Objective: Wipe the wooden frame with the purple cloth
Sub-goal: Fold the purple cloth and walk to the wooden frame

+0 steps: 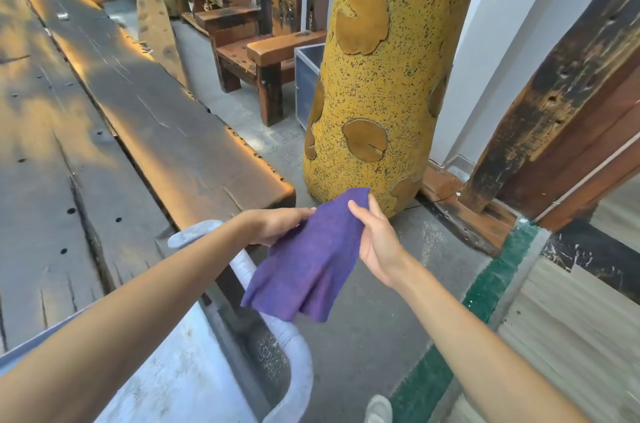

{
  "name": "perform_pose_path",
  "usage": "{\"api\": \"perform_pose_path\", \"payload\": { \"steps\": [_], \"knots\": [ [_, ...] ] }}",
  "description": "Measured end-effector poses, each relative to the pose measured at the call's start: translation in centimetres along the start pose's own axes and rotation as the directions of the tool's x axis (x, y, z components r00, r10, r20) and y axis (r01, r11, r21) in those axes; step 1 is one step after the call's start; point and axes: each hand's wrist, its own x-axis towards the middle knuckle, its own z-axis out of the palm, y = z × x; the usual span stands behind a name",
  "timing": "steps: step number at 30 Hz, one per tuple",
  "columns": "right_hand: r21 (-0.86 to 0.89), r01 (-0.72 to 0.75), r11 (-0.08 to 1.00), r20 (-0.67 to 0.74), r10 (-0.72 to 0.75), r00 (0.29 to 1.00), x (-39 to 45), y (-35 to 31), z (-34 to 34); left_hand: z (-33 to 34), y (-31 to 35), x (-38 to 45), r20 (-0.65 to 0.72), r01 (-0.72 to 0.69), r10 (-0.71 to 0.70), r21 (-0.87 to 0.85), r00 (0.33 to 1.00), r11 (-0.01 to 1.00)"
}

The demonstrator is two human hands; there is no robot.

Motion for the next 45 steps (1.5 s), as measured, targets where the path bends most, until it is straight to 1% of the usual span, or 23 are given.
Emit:
{"api": "perform_pose_path", "payload": {
  "steps": [3, 5, 9, 11, 12, 14, 15, 18, 20, 22, 23, 25, 26, 27, 29, 30, 32, 33, 35, 38, 40, 42, 45],
  "knots": [
    [-0.057, 0.026, 0.998, -0.003, -0.027, 1.0, 1.5, -3.1, -3.5, 1.4, 3.3, 2.6, 0.034, -0.009, 0.017, -0.216, 0.999, 0.976],
    [-0.08, 0.021, 0.997, -0.01, -0.022, 1.0, 2.8, -5.1, -6.1, 2.4, 5.6, 4.4, 0.003, -0.036, 0.039, -0.324, 0.999, 0.945],
    [-0.09, -0.037, 0.995, -0.06, 0.032, 0.998, 5.5, -9.3, -12.3, 5.0, 9.3, 9.3, -0.058, -0.121, 0.106, -0.413, 0.993, 0.903],
    [-0.189, -0.058, 0.98, -0.105, 0.039, 0.994, 6.6, -11.0, -15.2, 6.0, 10.8, 11.8, -0.138, -0.2, 0.156, -0.407, 0.978, 0.892],
    [-0.247, -0.069, 0.966, -0.151, 0.032, 0.988, 7.2, -11.6, -16.4, 6.4, 11.5, 12.7, -0.21, -0.247, 0.173, -0.41, 0.962, 0.878],
    [-0.349, -0.092, 0.933, -0.24, 0.007, 0.971, 8.3, -12.0, -18.3, 7.0, 12.4, 14.1, -0.374, -0.304, 0.145, -0.411, 0.916, 0.859],
    [-0.388, -0.098, 0.916, -0.26, -0.007, 0.966, 9.4, -12.6, -19.7, 7.3, 13.3, 15.2, -0.427, -0.316, 0.132, -0.395, 0.894, 0.862],
    [-0.477, -0.102, 0.873, -0.256, -0.027, 0.966, 11.2, -13.3, -21.2, 7.1, 13.9, 16.3, -0.469, -0.294, 0.123, -0.311, 0.875, 0.904],
    [-0.522, -0.113, 0.845, -0.219, -0.006, 0.976, 12.9, -13.6, -21.6, 6.4, 14.5, 17.3, -0.529, -0.263, 0.118, -0.208, 0.84, 0.942],
    [-0.59, -0.116, 0.799, -0.173, 0.015, 0.985, 15.1, -13.8, -21.5, 5.5, 15.3, 18.1, -0.585, -0.189, 0.124, -0.051, 0.801, 0.981],
    [-0.63, -0.101, 0.77, -0.144, 0.013, 0.99, 16.2, -13.9, -21.3, 5.0, 15.7, 18.5, -0.599, -0.133, 0.147, 0.068, 0.787, 0.989],
    [-0.714, -0.052, 0.698, -0.058, 0.015, 0.998, 19.0, -14.0, -20.6, 3.4, 16.5, 19.5, -0.606, -0.033, 0.233, 0.323, 0.761, 0.946],
    [-0.752, -0.028, 0.658, -0.009, 0.033, 0.999, 20.2, -14.1, -20.3, 2.7, 17.1, 19.7, -0.58, -0.063, 0.305, 0.399, 0.755, 0.915],
    [-0.793, -0.001, 0.609, 0.045, 0.06, 0.997, 21.5, -14.1, -19.8, 2.0, 17.9, 20.0, -0.53, -0.148, 0.392, 0.445, 0.752, 0.883],
    [-0.86, 0.079, 0.504, 0.157, 0.115, 0.981, 24.7, -14.2, -18.8, 0.2, 19.7, 20.8, -0.391, -0.319, 0.532, 0.49, 0.751, 0.811],
    [-0.876, 0.111, 0.47, 0.193, 0.131, 0.972, 26.5, -14.2, -18.3, -1.0, 20.7, 21.5, -0.334, -0.353, 0.566, 0.521, 0.753, 0.777],
    [-0.887, 0.135, 0.442, 0.22, 0.146, 0.965, 30.1, -14.5, -17.3, -3.5, 22.3, 23.0, -0.263, -0.356, 0.587, 0.587, 0.766, 0.728],
    [-0.89, 0.144, 0.434, 0.228, 0.149, 0.962, 32.0, -14.6, -16.9, -5.0, 23.1, 23.7, -0.258, -0.342, 0.586, 0.607, 0.768, 0.717],
    [-0.898, 0.172, 0.405, 0.259, 0.169, 0.951, 35.8, -14.9, -16.2, -7.9, 24.3, 24.9, -0.293, -0.311, 0.606, 0.65, 0.739, 0.693],
    [-0.905, 0.222, 0.362, 0.307, 0.195, 0.932, 41.0, -15.9, -14.8, -12.4, 25.4, 26.0, -0.35, -0.243, 0.674, 0.745, 0.65, 0.622],
    [-0.902, 0.259, 0.345, 0.337, 0.186, 0.923, 44.6, -16.5, -13.1, -16.0, 26.1, 26.4, -0.423, -0.2, 0.681, 0.744, 0.598, 0.638],
    [-0.893, 0.29, 0.344, 0.364, 0.173, 0.915, 47.8, -16.7, -11.4, -19.4, 26.6, 26.7, -0.507, -0.196, 0.668, 0.697, 0.545, 0.689],
    [-0.887, 0.324, 0.329, 0.384, 0.137, 0.913, 51.5, -16.5, -9.1, -23.4, 27.0, 27.1, -0.567, -0.224, 0.636, 0.628, 0.524, 0.745]
  ]
}}
